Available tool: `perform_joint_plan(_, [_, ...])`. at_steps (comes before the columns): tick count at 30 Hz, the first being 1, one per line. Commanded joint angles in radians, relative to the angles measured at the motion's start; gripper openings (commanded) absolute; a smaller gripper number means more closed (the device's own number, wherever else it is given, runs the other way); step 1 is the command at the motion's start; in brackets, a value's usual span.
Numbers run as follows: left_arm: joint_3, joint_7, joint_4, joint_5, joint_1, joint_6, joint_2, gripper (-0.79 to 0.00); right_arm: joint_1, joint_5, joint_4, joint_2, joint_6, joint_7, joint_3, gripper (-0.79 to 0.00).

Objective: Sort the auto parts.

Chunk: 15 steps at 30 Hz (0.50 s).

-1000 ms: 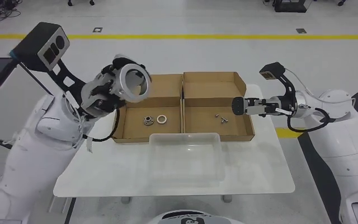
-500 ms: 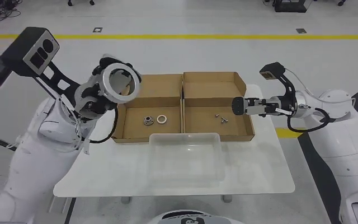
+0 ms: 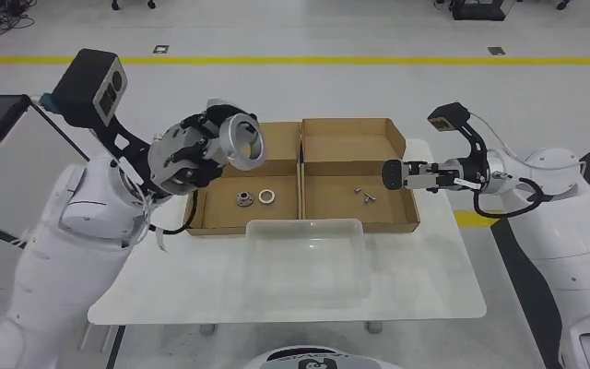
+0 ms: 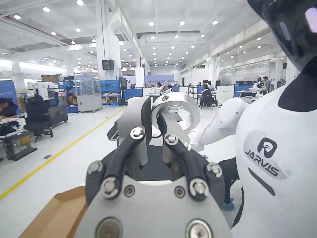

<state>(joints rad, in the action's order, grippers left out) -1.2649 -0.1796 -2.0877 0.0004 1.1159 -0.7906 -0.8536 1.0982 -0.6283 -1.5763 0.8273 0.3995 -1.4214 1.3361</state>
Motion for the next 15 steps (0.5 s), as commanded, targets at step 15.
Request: perform_joint_plan(15, [0.0, -0.001, 0.038, -0.105, -0.014, -0.121, -0.029, -0.785, 0.0, 0.0, 0.0, 0.0, 0.0, 0.0, 0.0, 0.0])
